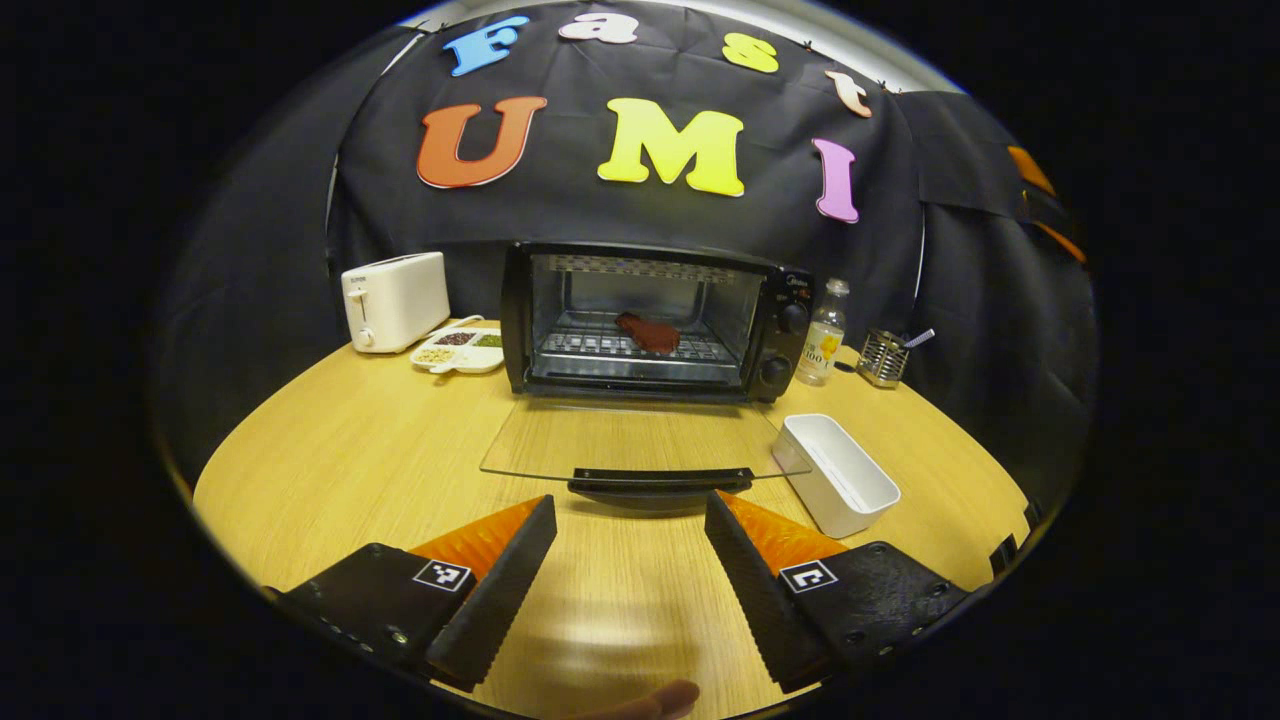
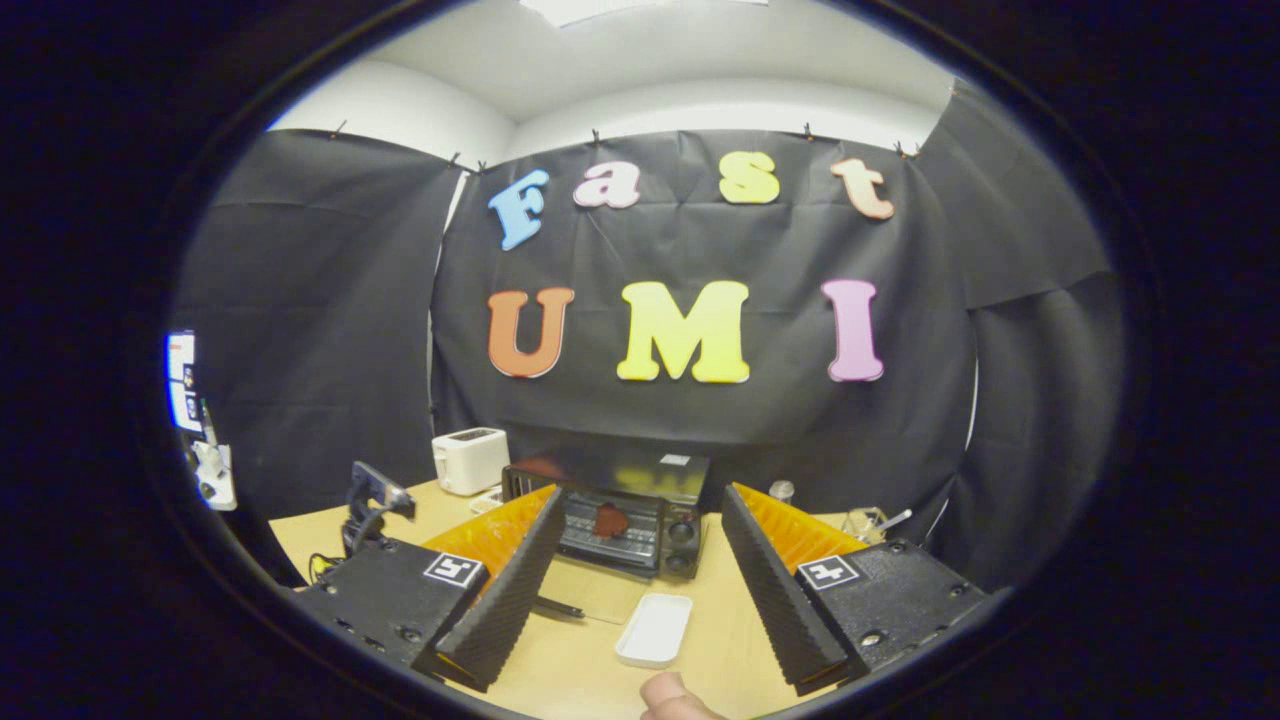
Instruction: Open the electric oven with the left hand, put the food in, and close the electric oven.
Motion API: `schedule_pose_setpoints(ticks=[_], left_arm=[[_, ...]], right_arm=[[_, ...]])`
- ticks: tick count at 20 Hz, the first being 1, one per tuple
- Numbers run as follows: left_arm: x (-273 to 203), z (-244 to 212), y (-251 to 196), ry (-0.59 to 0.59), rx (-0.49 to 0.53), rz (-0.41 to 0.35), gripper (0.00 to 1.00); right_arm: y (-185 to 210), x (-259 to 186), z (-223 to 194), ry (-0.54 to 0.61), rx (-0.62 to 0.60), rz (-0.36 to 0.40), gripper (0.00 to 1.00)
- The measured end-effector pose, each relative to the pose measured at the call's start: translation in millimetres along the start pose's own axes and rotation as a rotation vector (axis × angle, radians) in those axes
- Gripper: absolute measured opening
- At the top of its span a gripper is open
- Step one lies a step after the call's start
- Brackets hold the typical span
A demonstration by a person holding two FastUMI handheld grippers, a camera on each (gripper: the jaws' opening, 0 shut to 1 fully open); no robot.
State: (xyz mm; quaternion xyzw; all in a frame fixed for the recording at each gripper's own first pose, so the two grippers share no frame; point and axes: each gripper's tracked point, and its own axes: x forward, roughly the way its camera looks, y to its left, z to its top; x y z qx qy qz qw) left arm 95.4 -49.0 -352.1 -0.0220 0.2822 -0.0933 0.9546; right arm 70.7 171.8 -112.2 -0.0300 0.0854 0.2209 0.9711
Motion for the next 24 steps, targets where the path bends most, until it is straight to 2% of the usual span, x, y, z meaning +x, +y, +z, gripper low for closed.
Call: schedule_pose_setpoints(ticks=[3, 5, 9, 11, 16, 24], left_arm=[[17, -13, -10, 0.034, 0.022, 0.0, 0.96], [29, -17, -9, 0.047, 0.037, 0.02, 0.96], [52, -24, -10, 0.077, 0.051, 0.029, 0.96], [61, -20, 0, 0.081, 0.084, 0.066, 0.96], [62, -25, 2, 0.117, 0.077, 0.066, 0.98], [53, 0, 2, 0.064, 0.079, 0.064, 0.98]], right_arm=[[-21, -32, 18, -0.062, -0.011, -0.029, 0.99], [-33, -46, 16, -0.062, 0.004, -0.06, 0.99], [-50, -63, 8, -0.057, 0.036, -0.074, 0.99], [-64, -65, 4, -0.051, 0.04, -0.096, 0.99], [-85, -65, -4, -0.025, 0.056, -0.147, 0.99], [-86, -84, 11, -0.066, 0.041, -0.172, 1.0]])
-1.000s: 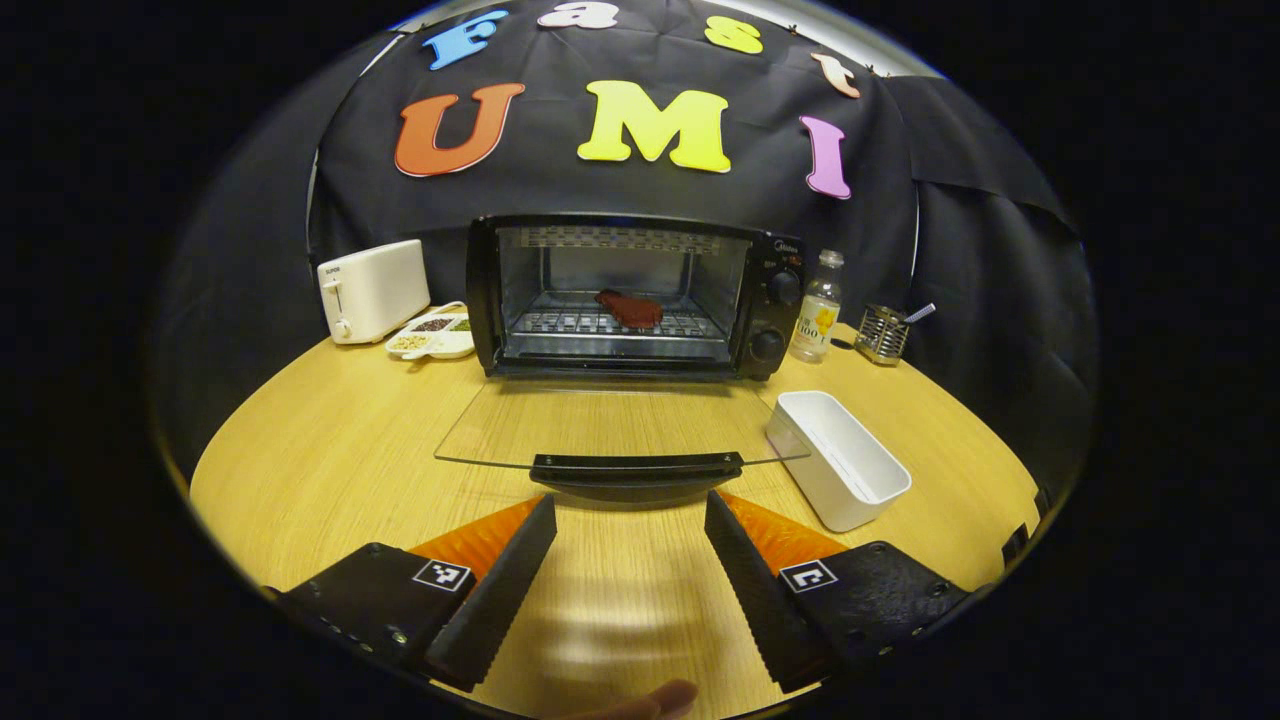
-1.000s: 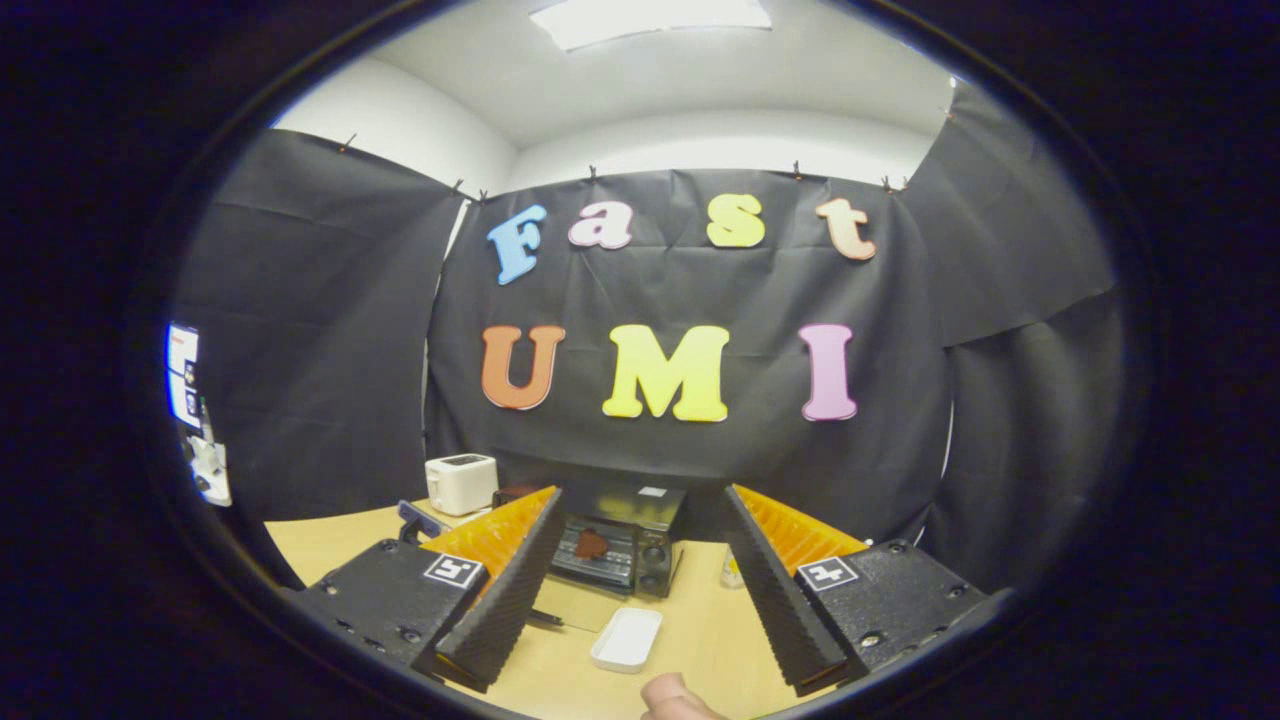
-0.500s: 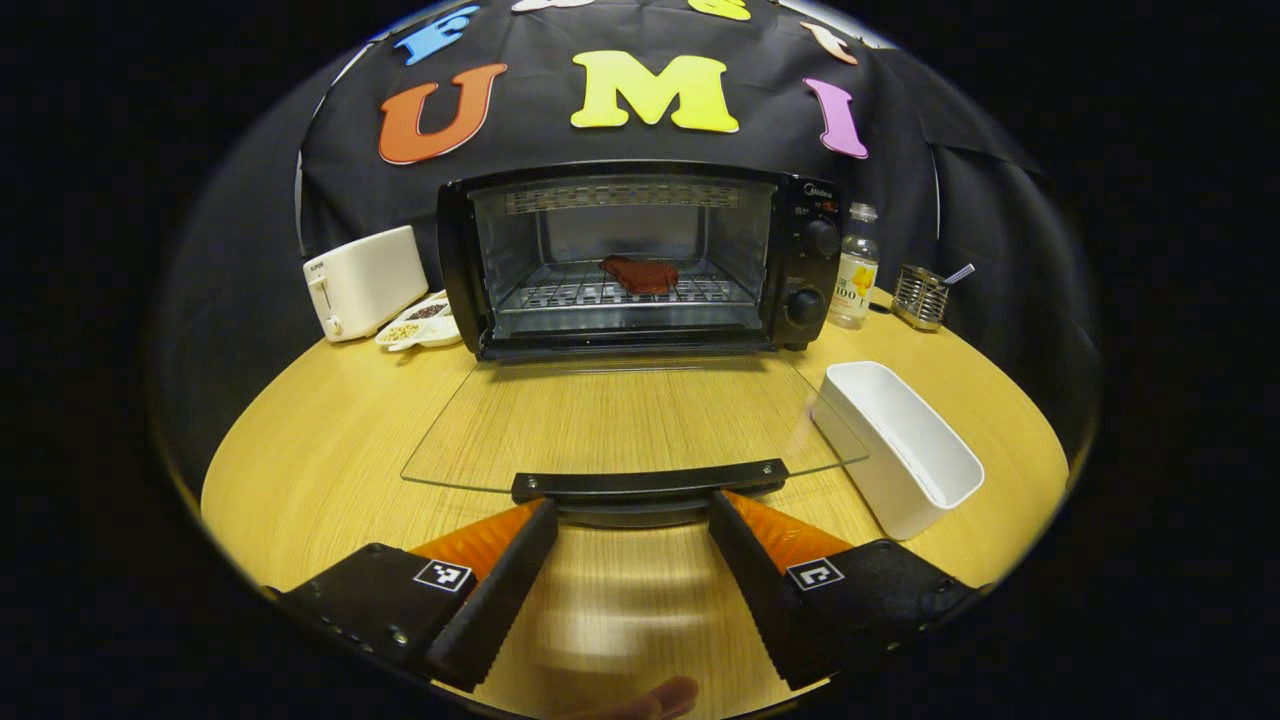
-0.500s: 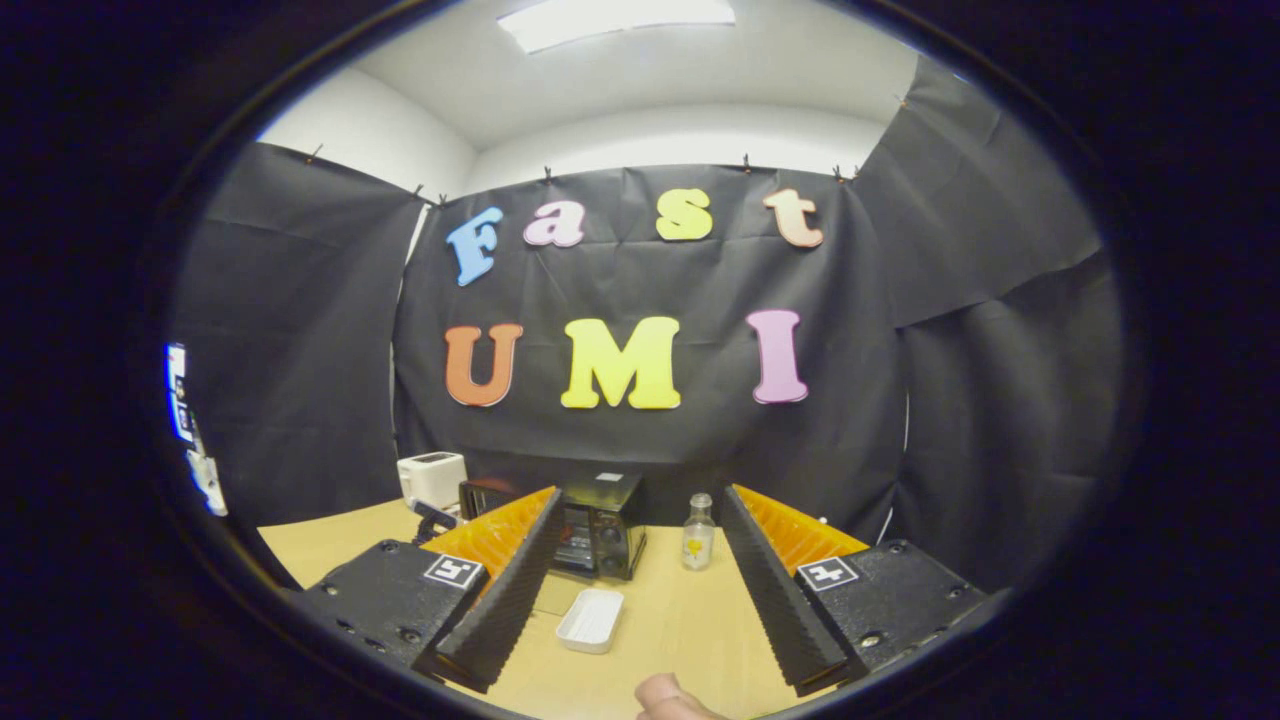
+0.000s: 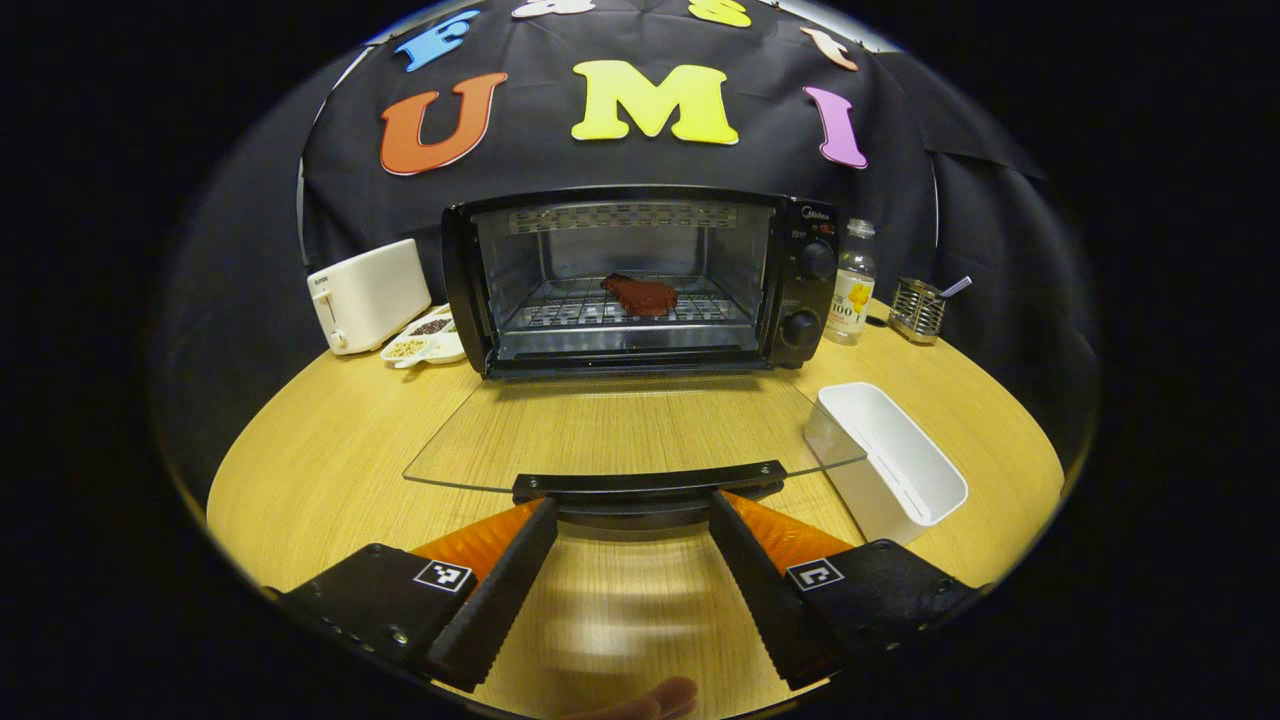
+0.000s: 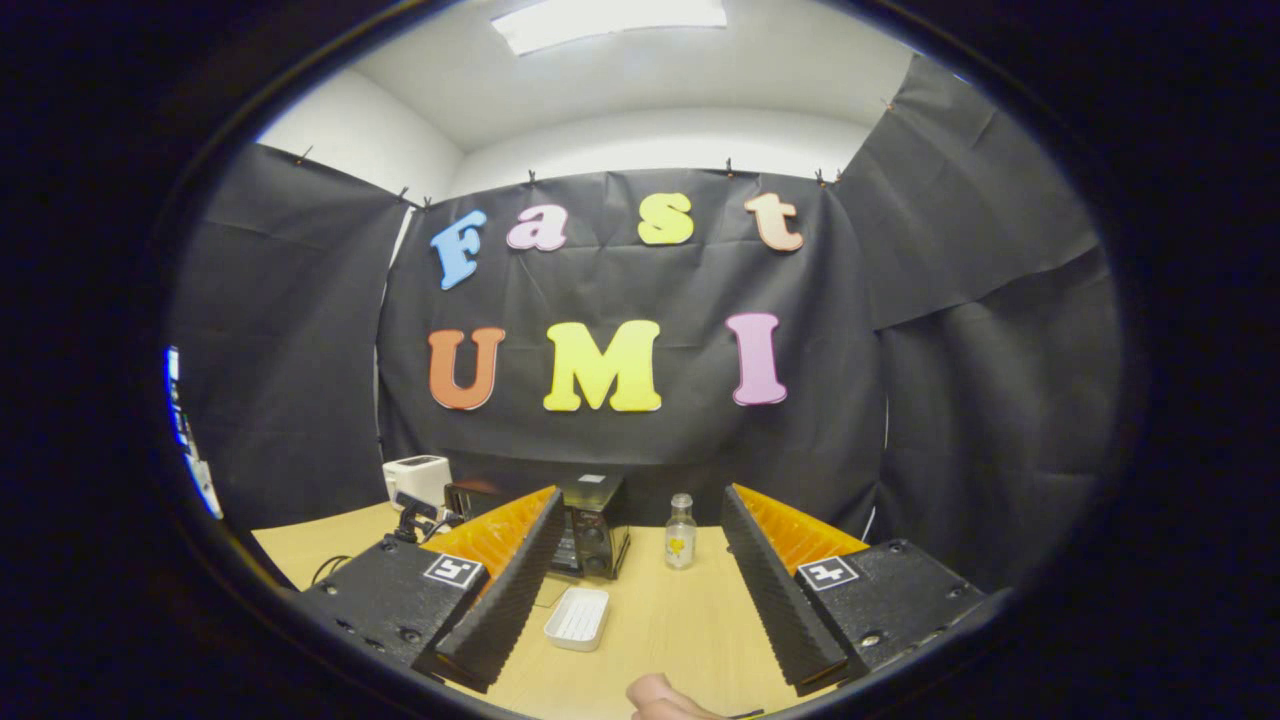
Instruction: Open the electric oven with the left hand, put the food in, and close the electric oven.
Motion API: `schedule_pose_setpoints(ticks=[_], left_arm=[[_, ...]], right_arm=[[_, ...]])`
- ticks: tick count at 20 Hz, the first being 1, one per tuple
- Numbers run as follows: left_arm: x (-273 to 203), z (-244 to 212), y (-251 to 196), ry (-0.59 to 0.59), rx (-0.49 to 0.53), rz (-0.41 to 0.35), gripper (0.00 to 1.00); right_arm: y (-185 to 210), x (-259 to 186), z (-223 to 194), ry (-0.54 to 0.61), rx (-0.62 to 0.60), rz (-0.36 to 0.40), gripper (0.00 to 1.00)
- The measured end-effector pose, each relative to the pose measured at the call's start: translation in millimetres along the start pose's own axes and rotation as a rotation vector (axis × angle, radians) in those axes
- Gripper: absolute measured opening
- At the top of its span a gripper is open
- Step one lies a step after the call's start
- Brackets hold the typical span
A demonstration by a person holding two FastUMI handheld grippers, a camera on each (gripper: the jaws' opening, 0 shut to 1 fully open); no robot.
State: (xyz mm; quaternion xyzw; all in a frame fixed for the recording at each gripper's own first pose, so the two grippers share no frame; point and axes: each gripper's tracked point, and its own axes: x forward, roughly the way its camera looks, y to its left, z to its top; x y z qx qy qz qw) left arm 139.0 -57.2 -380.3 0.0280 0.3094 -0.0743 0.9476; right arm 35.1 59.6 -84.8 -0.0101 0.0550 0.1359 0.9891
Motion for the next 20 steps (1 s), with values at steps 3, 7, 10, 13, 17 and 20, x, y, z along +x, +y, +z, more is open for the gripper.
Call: schedule_pose_setpoints(ticks=[3, 7, 10, 13, 17, 20], left_arm=[[-5, 18, 0, -0.045, -0.002, 0.001, 0.98], [-9, 42, 2, -0.098, -0.043, -0.007, 0.98], [-9, 55, 4, -0.117, -0.031, -0.015, 0.97], [-10, 64, 3, -0.124, -0.005, -0.023, 0.98], [-9, 77, 7, -0.119, 0.009, -0.034, 0.99], [-8, 90, 6, -0.132, 0.022, -0.036, 0.98]], right_arm=[[1, -7, 6, -0.018, -0.003, -0.007, 0.99], [-1, -16, 12, -0.033, -0.011, -0.022, 0.99], [-4, -18, 15, -0.041, -0.015, -0.04, 0.99], [-5, -17, 14, -0.038, -0.006, -0.044, 0.99], [-8, -16, 12, -0.033, -0.003, -0.043, 0.99], [-11, -14, 10, -0.028, 0.004, -0.046, 0.99]])
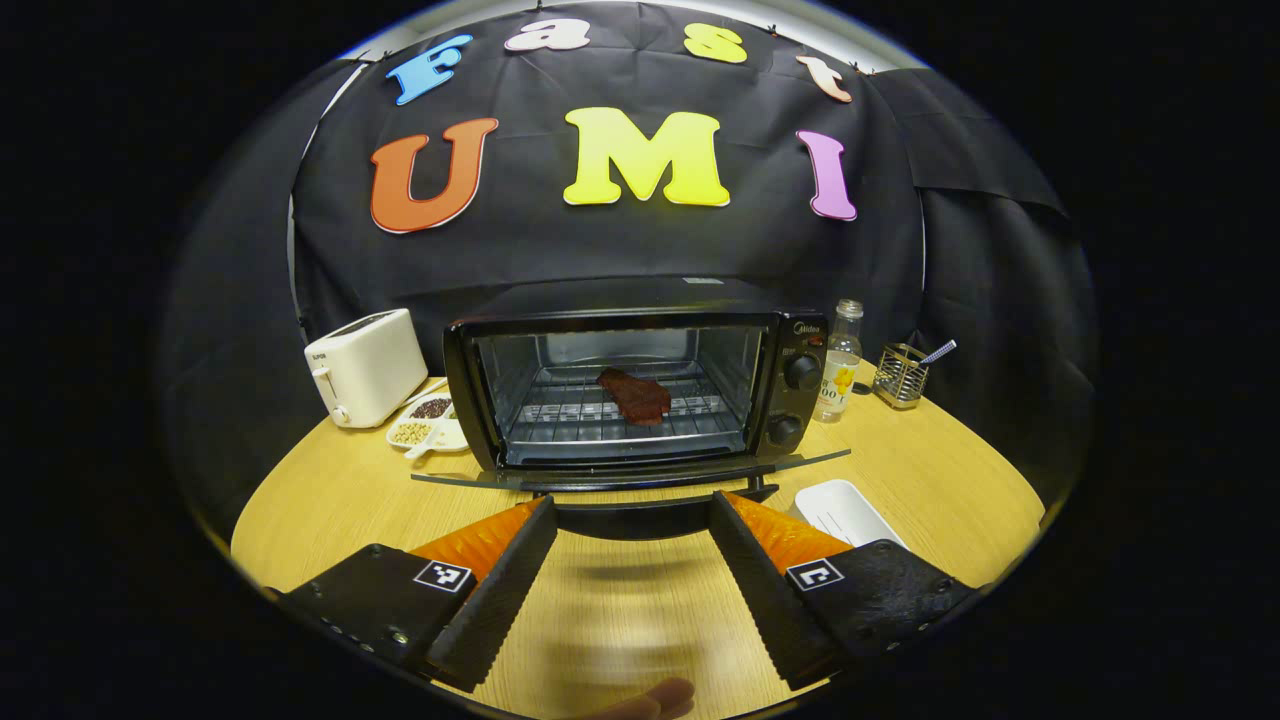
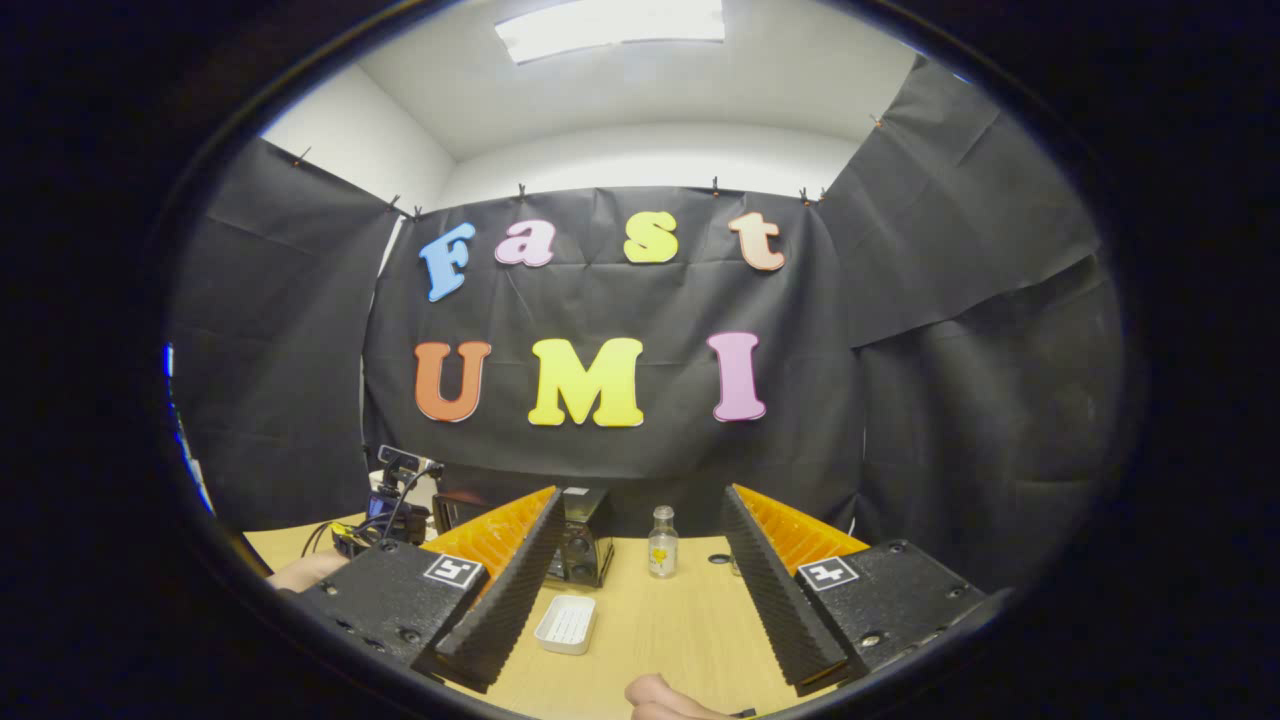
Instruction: Open the electric oven with the left hand, put the food in, and close the electric oven.
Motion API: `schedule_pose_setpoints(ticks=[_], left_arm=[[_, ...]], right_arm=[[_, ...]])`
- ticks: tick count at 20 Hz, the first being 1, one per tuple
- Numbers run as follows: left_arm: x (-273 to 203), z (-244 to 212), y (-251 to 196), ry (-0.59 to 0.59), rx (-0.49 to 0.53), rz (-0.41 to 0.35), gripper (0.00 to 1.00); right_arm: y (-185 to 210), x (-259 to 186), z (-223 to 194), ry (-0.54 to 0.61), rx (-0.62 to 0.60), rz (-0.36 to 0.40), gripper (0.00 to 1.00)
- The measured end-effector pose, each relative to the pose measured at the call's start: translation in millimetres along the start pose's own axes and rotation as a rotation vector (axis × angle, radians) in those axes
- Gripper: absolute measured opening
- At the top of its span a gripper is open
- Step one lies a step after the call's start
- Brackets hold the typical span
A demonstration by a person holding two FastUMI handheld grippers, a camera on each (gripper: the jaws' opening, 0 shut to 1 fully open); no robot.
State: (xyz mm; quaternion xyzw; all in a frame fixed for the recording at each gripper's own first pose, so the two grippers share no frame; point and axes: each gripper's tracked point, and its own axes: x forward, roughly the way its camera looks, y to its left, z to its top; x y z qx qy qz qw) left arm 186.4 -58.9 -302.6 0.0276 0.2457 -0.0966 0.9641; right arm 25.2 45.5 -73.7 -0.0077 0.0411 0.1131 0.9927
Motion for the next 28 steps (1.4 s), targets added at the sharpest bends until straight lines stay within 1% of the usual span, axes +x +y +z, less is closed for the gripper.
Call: schedule_pose_setpoints(ticks=[4, 7, 11, 14, 17, 21, 24, 28], left_arm=[[6, 13, 1, -0.024, 0.041, 0.006, 0.98], [14, 25, 2, -0.049, 0.05, 0.009, 0.99], [28, 45, 6, -0.092, 0.02, 0.002, 0.98], [38, 54, 14, -0.095, -0.005, 0.011, 0.97], [30, 61, 19, -0.1, -0.04, 0.011, 0.98], [-10, 85, 20, -0.16, -0.042, 0.019, 0.97], [-56, 103, 19, -0.192, -0.046, 0.038, 0.97], [-126, 130, 18, -0.258, -0.01, 0.079, 0.97]], right_arm=[[-7, 5, -3, 0.007, 0.003, -0.012, 1.0], [-9, 6, -5, 0.013, 0.003, -0.016, 1.0], [-13, 6, -5, 0.016, 0.003, -0.024, 1.0], [-14, 4, -4, 0.019, 0.004, -0.029, 1.0], [-19, 0, -3, 0.023, 0.006, -0.044, 1.0], [-20, -8, 2, 0.021, 0.023, -0.057, 1.0], [-19, -19, 11, 0.01, 0.035, -0.063, 1.0], [-19, -34, 26, -0.02, 0.035, -0.081, 1.0]])
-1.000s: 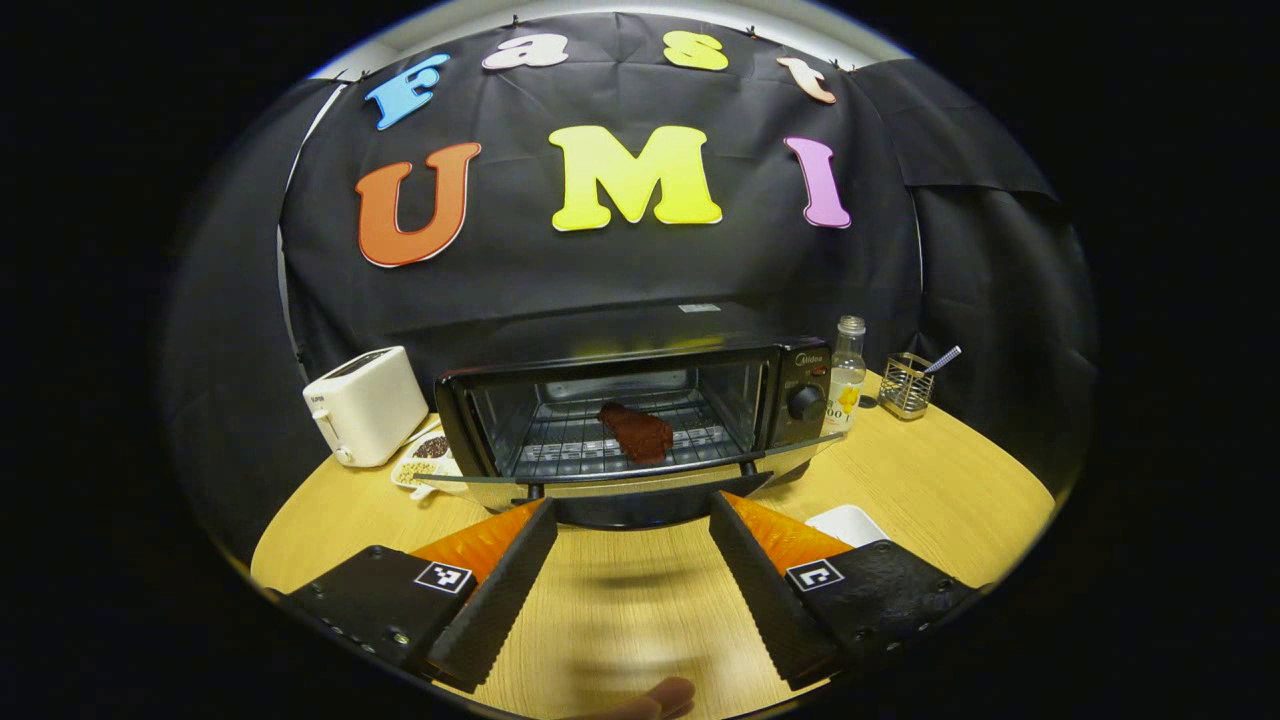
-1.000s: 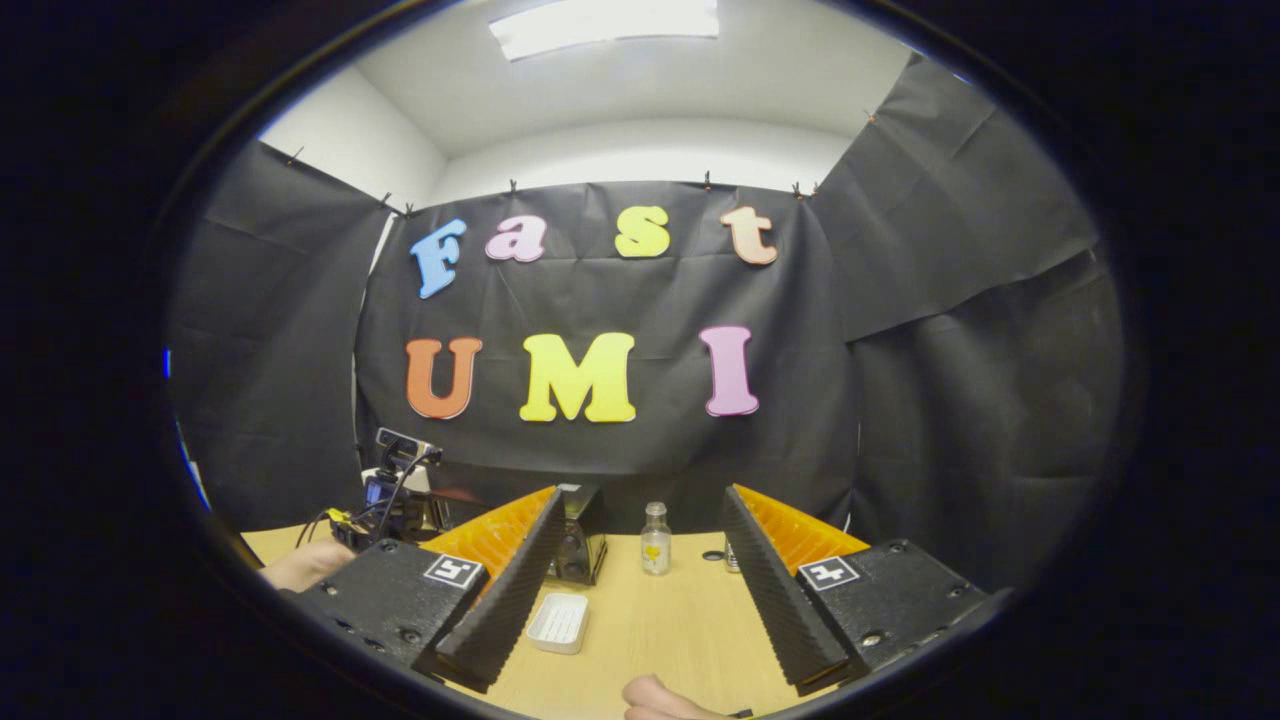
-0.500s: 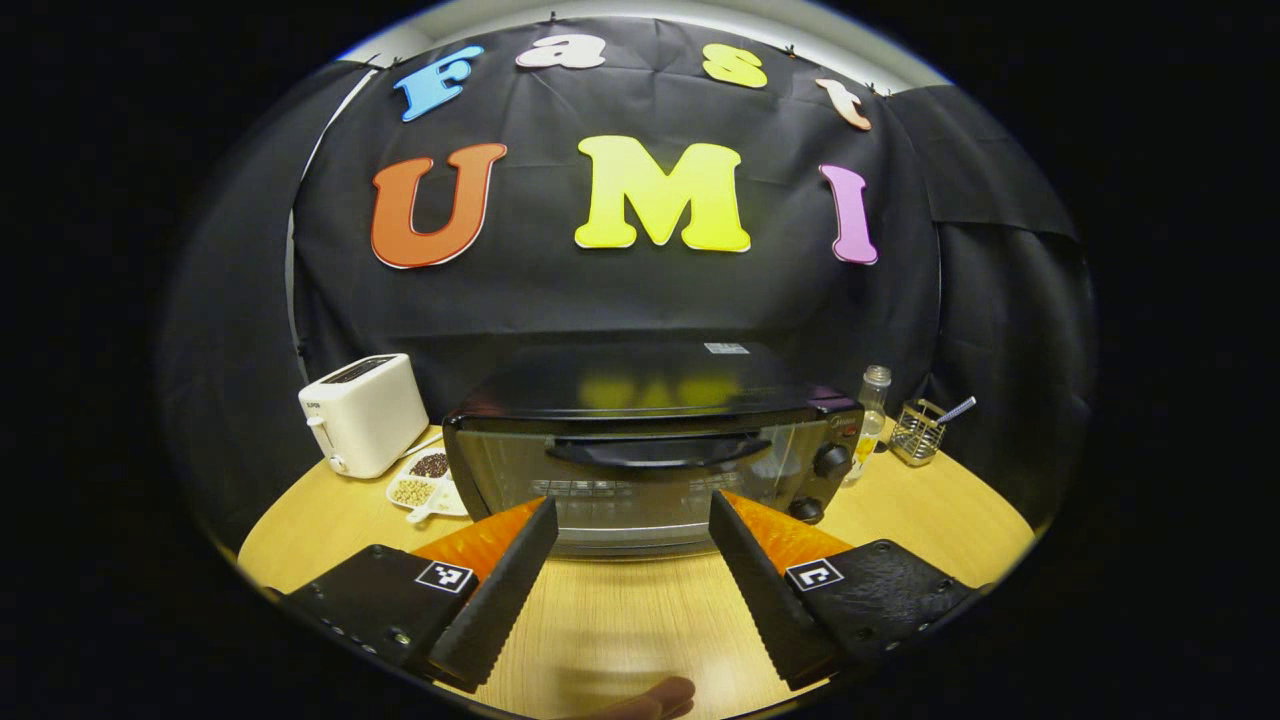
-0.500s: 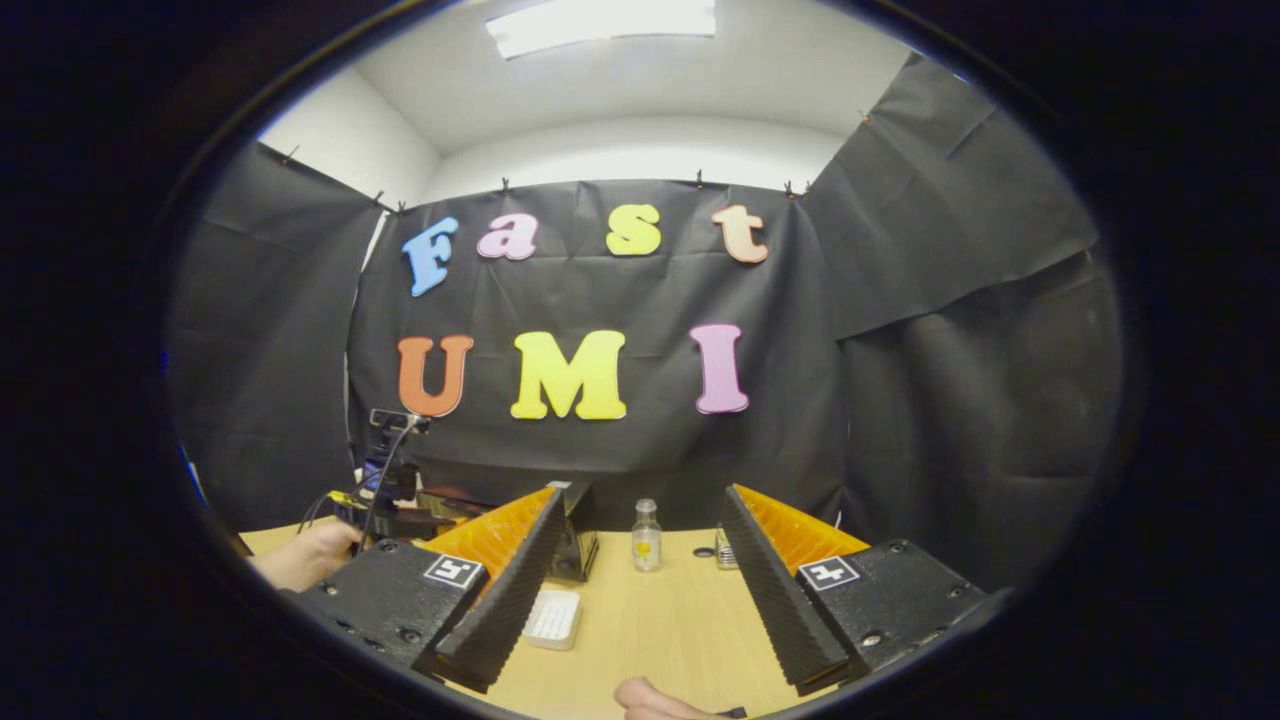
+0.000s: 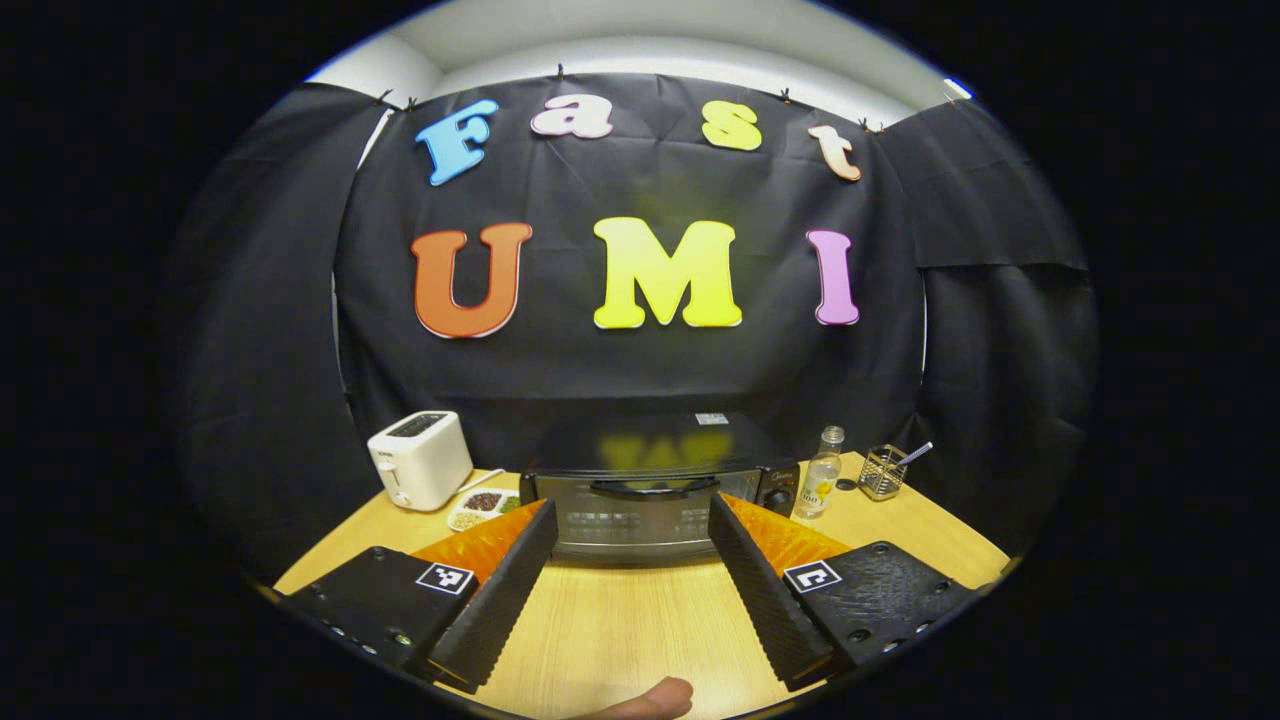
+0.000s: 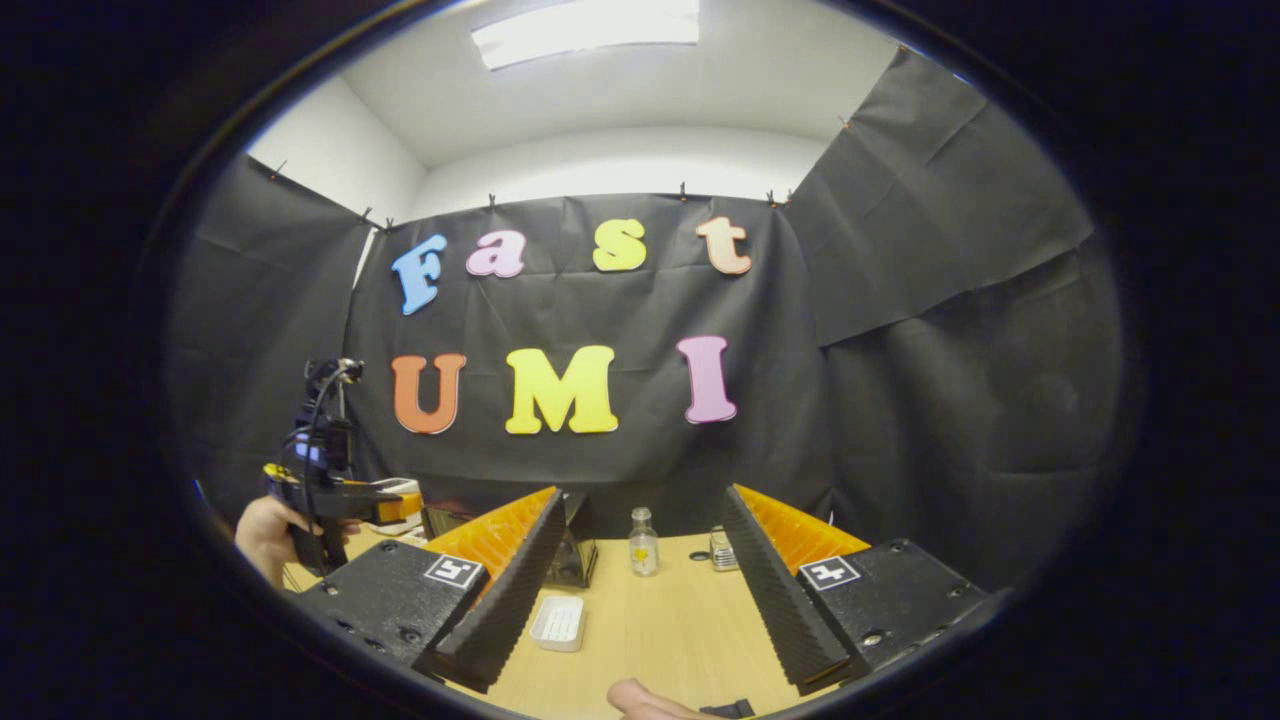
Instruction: Open the electric oven with the left hand, put the food in, and close the electric oven.
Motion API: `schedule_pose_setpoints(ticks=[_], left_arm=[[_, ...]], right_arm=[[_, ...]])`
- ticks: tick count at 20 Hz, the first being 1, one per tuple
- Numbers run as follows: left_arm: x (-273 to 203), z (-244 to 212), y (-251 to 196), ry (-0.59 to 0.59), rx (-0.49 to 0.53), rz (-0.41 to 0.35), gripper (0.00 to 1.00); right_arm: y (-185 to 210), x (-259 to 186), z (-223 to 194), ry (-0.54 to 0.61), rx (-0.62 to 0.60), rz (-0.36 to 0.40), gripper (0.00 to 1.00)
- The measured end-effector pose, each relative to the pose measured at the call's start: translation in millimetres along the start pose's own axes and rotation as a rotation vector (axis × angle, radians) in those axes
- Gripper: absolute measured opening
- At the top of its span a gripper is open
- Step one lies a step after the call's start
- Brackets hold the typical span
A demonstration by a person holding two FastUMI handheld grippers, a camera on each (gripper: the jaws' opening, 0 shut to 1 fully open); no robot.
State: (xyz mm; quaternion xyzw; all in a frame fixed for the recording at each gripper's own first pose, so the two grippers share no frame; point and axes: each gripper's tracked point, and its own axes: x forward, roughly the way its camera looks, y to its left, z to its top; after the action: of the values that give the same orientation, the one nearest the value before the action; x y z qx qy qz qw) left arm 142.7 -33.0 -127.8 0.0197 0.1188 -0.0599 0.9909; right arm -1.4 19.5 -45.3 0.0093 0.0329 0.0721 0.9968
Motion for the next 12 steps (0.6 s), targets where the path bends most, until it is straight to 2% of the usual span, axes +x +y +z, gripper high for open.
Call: schedule_pose_setpoints(ticks=[5, 9, 12], left_arm=[[-79, 52, -16, -0.123, 0.023, -0.017, 0.96], [-122, 72, -16, -0.186, 0.005, 0.024, 0.97], [-144, 68, -22, -0.197, -0.018, 0.024, 0.96]], right_arm=[[-2, -14, 16, -0.038, -0.022, -0.015, 1.0], [-6, -24, 26, -0.065, -0.018, -0.017, 1.0], [-11, -28, 26, -0.07, -0.033, -0.025, 1.0]])
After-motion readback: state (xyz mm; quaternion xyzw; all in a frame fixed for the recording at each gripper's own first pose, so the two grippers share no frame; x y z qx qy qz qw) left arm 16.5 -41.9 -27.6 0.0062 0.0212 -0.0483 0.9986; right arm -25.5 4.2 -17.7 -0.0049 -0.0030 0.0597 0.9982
